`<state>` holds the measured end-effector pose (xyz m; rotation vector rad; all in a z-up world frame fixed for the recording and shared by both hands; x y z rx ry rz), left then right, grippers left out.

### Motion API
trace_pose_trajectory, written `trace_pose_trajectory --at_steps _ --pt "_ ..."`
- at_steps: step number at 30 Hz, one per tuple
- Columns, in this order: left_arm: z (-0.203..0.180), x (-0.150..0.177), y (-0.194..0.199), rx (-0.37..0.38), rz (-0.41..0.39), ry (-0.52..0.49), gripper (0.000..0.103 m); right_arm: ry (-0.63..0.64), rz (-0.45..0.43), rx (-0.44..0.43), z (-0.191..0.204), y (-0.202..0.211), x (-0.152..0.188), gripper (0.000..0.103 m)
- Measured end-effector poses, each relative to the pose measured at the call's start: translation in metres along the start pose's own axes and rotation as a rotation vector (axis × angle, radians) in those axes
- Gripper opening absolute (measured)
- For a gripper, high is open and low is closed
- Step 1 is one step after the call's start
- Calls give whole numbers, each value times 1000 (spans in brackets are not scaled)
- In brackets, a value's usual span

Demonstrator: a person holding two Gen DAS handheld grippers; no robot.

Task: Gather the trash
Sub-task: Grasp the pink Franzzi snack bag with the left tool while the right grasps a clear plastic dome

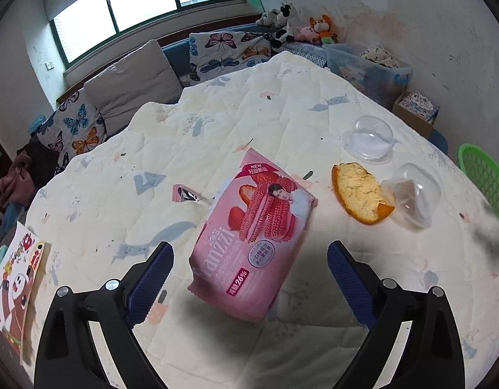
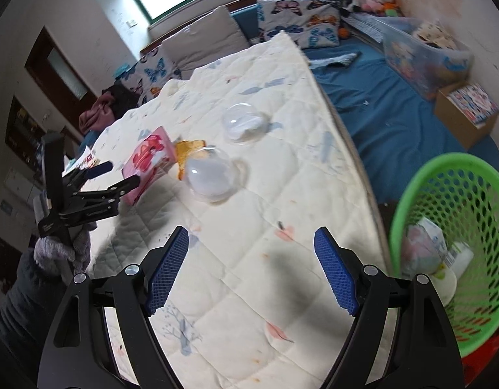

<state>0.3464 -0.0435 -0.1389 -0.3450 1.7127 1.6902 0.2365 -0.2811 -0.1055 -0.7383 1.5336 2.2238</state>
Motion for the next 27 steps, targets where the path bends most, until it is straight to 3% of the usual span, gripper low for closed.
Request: trace_pose_trajectory --at_steps 18,22,27 --pt "-8 1 -26 57 38 -10 93 161 27 30 35 -52 -26 80" --pt "-10 2 -28 68 44 -12 77 186 32 31 41 -67 -31 80" --pt "-8 3 -29 76 41 -6 69 189 29 28 44 -84 -42 80"
Point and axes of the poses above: each gripper's, at about its wrist camera, not at the fingertips, and y roughly against the way its jaws point, z to its left, x to its underside, the point moved 8 cm from there along -y, roughly the way its jaws point, and after that the axes turned 6 degrees about y, right-handed, at the moved point
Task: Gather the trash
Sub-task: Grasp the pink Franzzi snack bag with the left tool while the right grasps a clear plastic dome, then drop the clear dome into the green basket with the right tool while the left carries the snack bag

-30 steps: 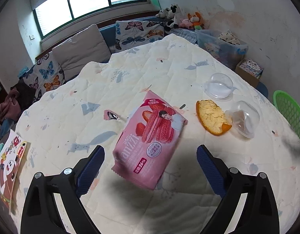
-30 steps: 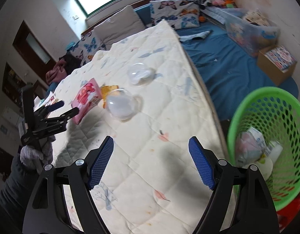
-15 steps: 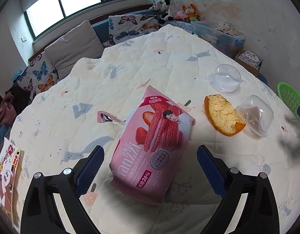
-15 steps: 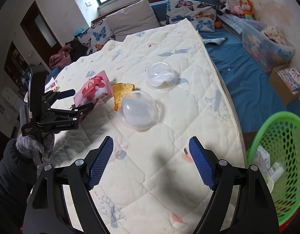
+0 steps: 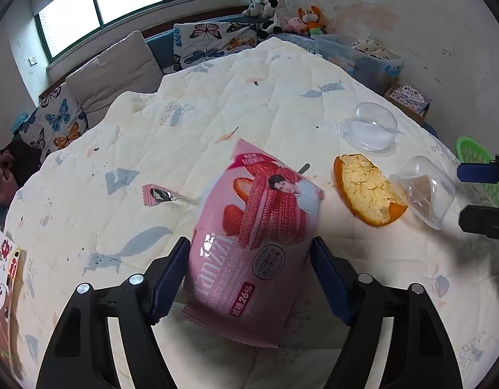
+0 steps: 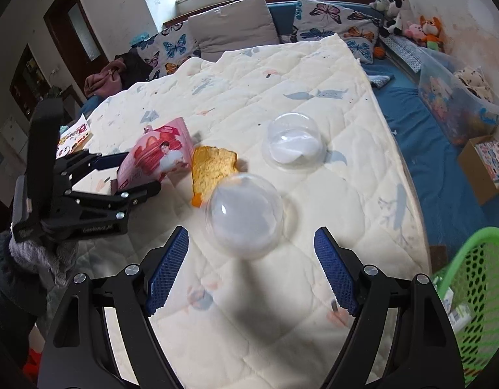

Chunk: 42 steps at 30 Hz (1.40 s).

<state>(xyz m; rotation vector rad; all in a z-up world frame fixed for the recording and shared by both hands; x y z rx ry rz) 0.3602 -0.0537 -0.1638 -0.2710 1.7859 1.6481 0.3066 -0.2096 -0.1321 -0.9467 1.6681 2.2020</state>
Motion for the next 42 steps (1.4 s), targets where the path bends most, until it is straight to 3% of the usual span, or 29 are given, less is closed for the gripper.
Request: trace_pose_trajectory --at_steps 6,17,22,34,42 --pt "-1 2 2 16 -3 7 60 -5 2 -14 0 -13 -7 79" --pt "9 2 21 53 -27 79 47 -28 5 -35 -1 -28 -8 64" --pt "13 6 28 49 -30 92 44 -22 -10 -32 2 -25 -8 63" --pt "-12 9 63 88 -74 62 43 -59 -76 -17 -10 24 13 63" --pt "-64 3 82 161 -93 5 42 -147 -101 72 -65 75 56 63"
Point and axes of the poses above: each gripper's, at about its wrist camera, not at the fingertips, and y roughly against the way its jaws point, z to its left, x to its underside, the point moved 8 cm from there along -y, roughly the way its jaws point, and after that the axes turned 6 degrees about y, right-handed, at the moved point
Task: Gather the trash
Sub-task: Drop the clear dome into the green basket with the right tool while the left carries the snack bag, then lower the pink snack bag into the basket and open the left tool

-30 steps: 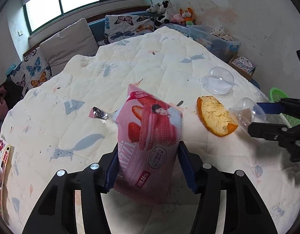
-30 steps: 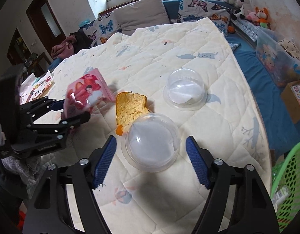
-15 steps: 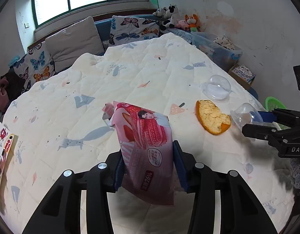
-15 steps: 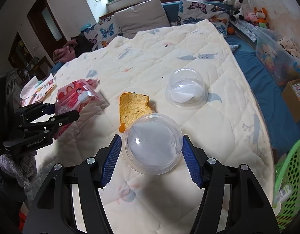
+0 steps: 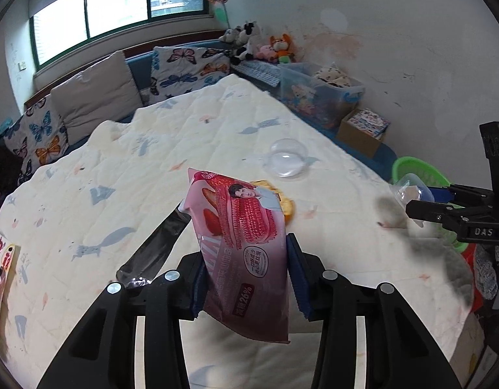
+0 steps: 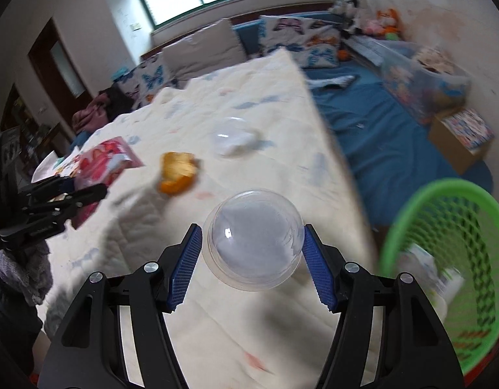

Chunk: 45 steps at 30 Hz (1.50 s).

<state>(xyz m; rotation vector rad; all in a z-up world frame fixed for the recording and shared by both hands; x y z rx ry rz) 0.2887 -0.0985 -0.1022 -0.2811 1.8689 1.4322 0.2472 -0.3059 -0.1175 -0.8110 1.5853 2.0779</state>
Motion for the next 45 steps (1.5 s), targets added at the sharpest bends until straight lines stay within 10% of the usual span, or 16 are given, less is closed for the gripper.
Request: trace_pose_trajectory --at_steps 16,45 --pt "-110 -15 -3 124 -9 -116 41 -322 60 232 -184 44 82 64" --pt "-300 -8 -57 289 89 -357 41 -401 -43 238 -221 109 106 72"
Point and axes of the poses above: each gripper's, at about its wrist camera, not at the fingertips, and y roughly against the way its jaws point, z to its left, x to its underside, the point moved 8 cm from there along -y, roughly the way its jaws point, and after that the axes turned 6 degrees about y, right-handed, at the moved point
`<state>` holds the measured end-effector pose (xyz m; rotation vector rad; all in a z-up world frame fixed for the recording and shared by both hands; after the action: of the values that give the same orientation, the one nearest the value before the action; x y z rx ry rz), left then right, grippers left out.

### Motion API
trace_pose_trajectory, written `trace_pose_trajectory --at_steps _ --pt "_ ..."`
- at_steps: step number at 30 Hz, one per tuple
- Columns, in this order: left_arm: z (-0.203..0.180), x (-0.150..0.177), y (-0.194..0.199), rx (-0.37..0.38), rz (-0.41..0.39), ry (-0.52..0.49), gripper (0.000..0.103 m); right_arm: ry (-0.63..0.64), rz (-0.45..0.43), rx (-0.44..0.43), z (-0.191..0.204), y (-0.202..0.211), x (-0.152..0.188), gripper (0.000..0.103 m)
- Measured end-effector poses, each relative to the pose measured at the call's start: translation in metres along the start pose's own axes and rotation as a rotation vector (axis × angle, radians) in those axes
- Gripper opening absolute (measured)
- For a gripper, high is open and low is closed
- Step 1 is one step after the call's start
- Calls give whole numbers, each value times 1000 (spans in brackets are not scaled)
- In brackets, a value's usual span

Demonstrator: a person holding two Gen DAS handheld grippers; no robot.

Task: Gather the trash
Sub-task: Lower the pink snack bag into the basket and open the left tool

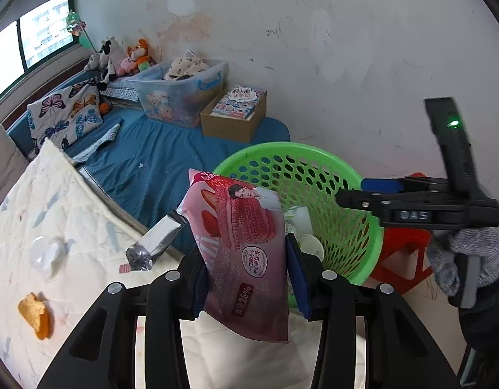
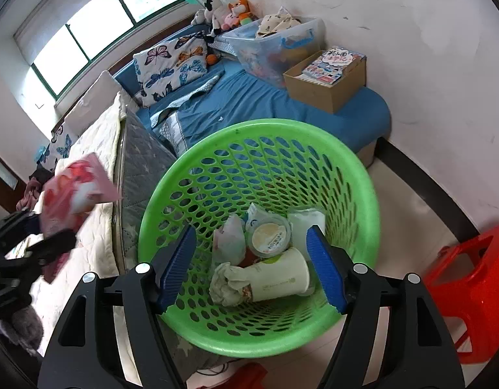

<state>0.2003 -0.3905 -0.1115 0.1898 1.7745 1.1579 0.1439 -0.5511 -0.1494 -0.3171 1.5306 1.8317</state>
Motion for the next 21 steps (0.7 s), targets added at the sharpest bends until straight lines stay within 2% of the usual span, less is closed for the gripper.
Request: trace_pose_trajectory --at_steps 9,13,14,15,21 --pt "-18 -6 -31 -3 39 -17 44 -13 -21 -10 -4 14 6 73" --pt "-22 -6 -35 -3 37 -15 53 -18 -28 -11 -6 18 6 73" --pt "-22 -6 -35 -1 38 -15 62 -19 -28 -11 -6 19 6 73" --pt "-21 -6 -34 -1 33 -11 66 -19 -30 -10 -6 20 5 73" --pt "-20 -1 -30 10 28 -3 67 -29 -36 -12 -7 22 5 73"
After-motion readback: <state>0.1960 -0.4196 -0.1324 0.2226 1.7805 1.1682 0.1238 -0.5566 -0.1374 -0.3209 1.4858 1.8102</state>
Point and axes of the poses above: each gripper's, at about its wrist camera, not at the fingertips, and y roughly against the way its jaws point, z to its left, x to its underside, the point moved 8 cm from there along -y, roughly the way its jaws point, and after that the axes turned 6 degrees about y, right-handed, at the moved point
